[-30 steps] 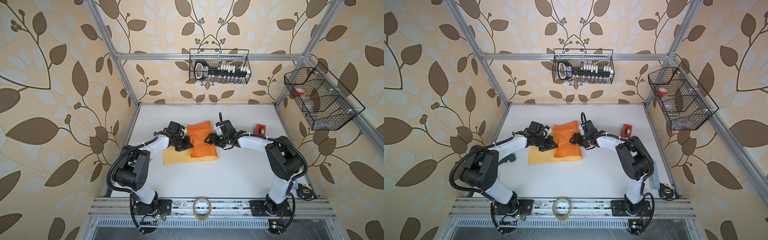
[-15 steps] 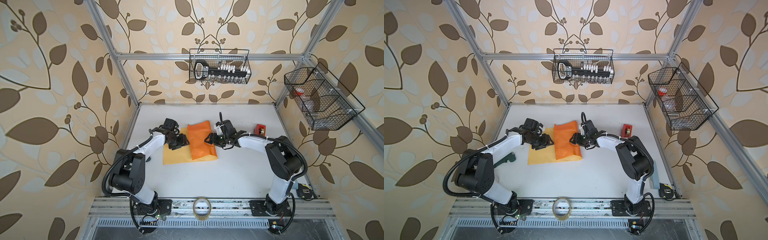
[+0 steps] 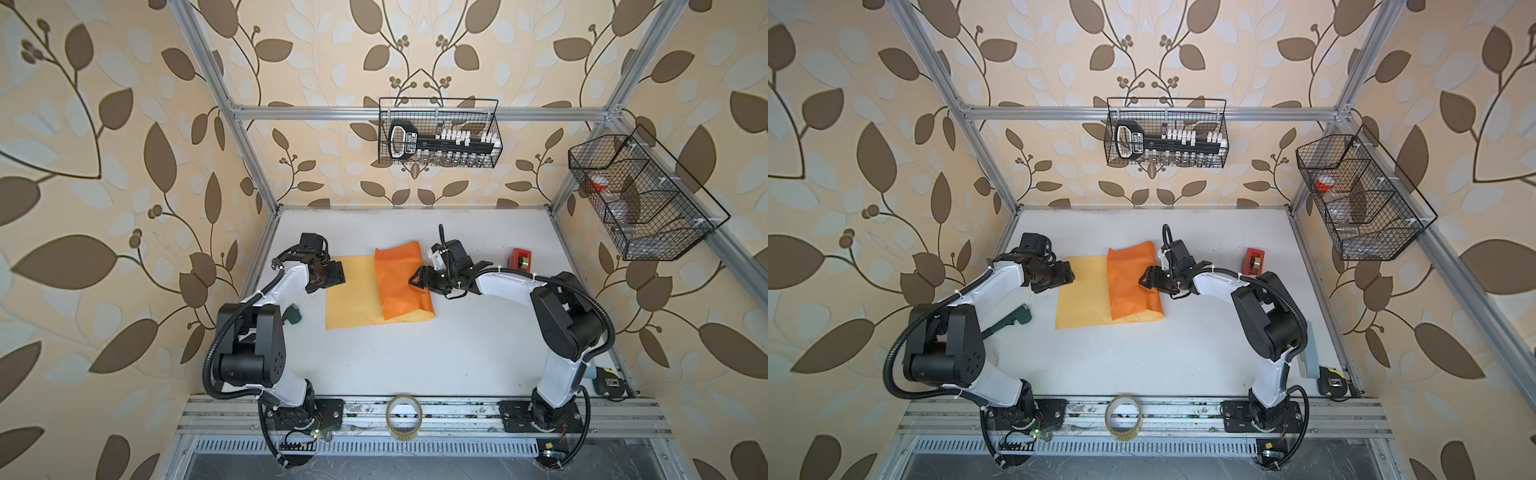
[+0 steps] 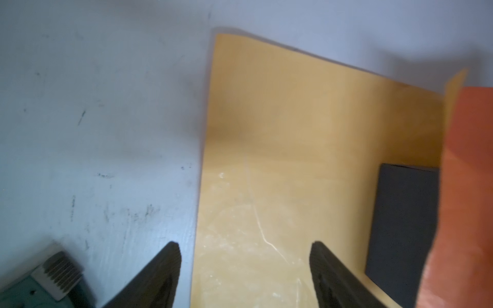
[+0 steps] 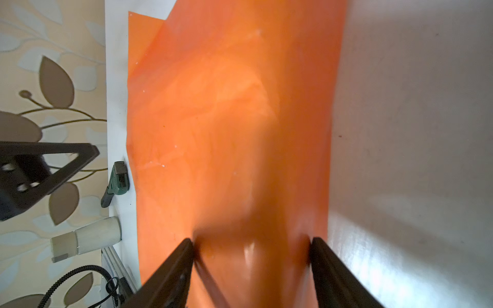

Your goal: Wrap the gift box in paper

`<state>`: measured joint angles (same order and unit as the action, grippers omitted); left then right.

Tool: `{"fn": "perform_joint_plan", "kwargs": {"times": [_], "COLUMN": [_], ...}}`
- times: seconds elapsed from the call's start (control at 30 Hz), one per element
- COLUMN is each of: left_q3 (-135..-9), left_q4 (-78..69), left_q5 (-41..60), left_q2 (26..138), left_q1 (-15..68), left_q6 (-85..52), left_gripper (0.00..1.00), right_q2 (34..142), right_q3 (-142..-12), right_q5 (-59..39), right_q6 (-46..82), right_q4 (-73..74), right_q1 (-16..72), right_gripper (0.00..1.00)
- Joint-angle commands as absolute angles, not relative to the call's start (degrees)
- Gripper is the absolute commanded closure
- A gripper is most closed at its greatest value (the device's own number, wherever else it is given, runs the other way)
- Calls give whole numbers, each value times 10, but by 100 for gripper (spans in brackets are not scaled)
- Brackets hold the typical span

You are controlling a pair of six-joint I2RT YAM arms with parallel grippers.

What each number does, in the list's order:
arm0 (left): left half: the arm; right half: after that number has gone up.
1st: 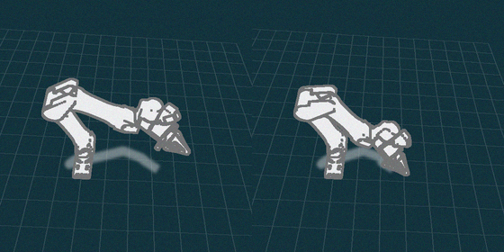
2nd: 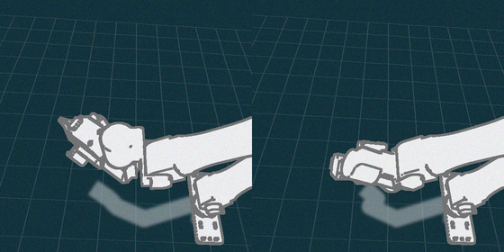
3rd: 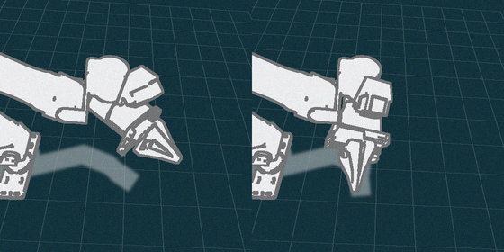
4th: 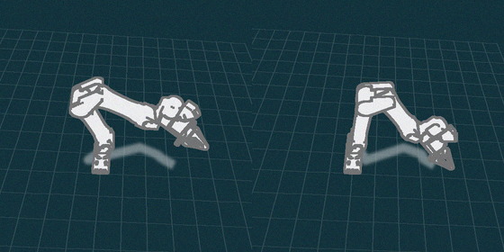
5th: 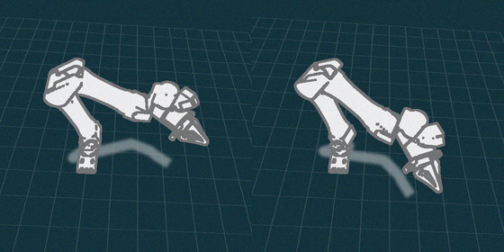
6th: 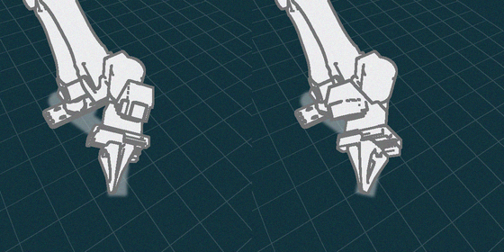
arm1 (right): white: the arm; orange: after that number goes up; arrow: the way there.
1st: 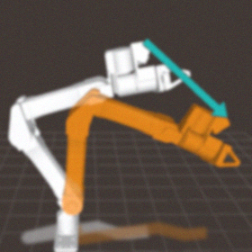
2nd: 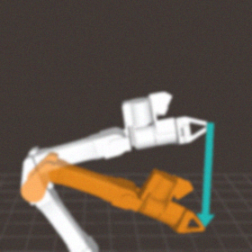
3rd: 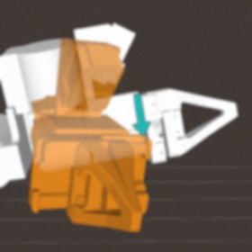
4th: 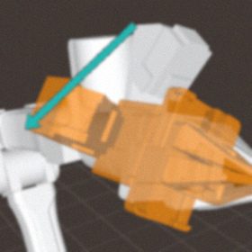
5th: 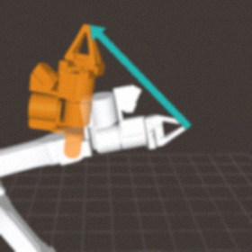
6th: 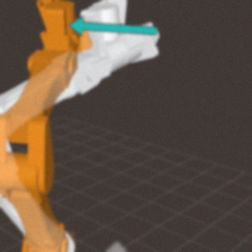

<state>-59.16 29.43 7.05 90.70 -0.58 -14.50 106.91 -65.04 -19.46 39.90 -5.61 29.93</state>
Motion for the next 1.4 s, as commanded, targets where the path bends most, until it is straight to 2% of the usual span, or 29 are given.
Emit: {"fn": "perform_joint_plan", "kwargs": {"times": [0.0,0.23,0.37,0.5,0.73,0.8,0.93,1.0,1.37], "left_q3": [-604,-584,-590,-577,-575,-564,-561,-556,-558], "left_q4": [308,186,167,107,94,72,72,74,130], "left_q5": [78,358,401,459,471,481,484,477,432], "left_q2": [928,924,949,988,1002,1002,988,981,948], "left_q1": [-13,28,63,73,103,105,104,104,101], "left_q6": [-166,-261,-259,-324,-329,-345,-352,-352,-324], "left_gripper": [23,31,34,47,46,53,75,82,81], "right_q2": [1099,1103,1107,1100,1099,1103,1100,1102,1105], "right_q3": [-624,-621,-624,-623,-621,-620,-621,-623,-626], "right_q5": [-164,-167,-164,-161,-159,-159,-162,-159,-162], "right_q6": [382,384,384,384,384,383,385,383,384], "right_q4": [-123,-115,-117,-117,-118,-118,-119,-121,-123], "right_q1": [303,306,309,310,311,309,311,309,310], "right_gripper": [32,32,32,32,32,32,32,32,32]}}
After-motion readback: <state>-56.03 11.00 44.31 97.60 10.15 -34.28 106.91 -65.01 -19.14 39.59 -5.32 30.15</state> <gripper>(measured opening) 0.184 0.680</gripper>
